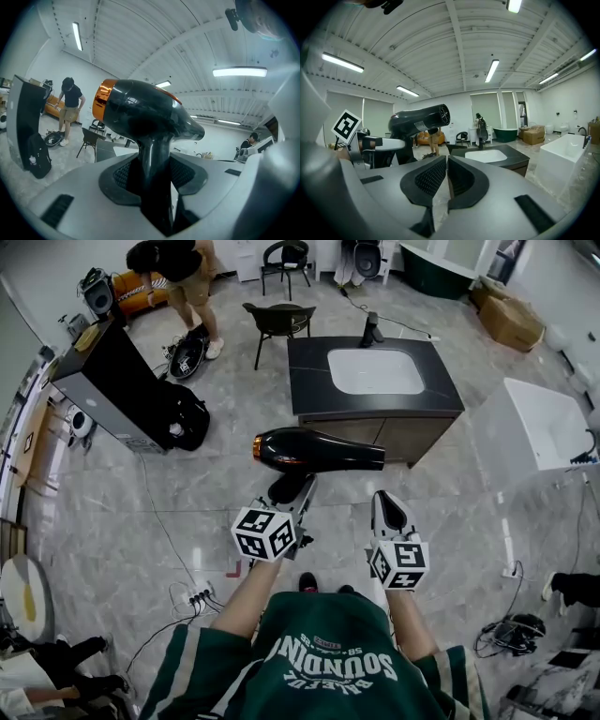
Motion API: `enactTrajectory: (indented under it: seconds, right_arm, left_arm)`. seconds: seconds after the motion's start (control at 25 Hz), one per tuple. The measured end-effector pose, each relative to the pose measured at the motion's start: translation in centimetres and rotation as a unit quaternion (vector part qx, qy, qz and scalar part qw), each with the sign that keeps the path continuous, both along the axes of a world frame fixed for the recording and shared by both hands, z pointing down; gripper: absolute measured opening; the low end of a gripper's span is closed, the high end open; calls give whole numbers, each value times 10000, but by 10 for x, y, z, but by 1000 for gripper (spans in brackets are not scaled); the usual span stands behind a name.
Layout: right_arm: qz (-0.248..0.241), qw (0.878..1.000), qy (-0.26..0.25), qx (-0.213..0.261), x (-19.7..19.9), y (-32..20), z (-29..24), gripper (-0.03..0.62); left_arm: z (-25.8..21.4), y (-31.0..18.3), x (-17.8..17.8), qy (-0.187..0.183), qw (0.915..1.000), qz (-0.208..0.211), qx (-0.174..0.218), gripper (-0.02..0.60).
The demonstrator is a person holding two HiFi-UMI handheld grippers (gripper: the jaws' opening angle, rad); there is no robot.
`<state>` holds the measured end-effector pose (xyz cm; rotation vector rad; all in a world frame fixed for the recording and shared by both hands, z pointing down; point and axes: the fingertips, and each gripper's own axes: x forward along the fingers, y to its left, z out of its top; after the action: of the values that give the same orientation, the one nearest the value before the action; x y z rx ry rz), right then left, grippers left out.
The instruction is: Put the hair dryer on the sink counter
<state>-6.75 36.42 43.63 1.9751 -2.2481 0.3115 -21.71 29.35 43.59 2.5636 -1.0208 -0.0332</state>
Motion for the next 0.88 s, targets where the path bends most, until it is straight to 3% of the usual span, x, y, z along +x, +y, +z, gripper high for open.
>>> enactTrajectory:
  seconds: [0.52, 0.88]
  right_arm:
    - [-36, 10000, 17, -15, 6, -12, -2, 44]
    - [-354, 9994, -43, 24, 36, -30, -8, 44]
  left_arm:
    - [3, -11, 8, -19, 10000, 9, -72, 175]
    - [-1, -15, 26, -98, 9992, -366, -100, 175]
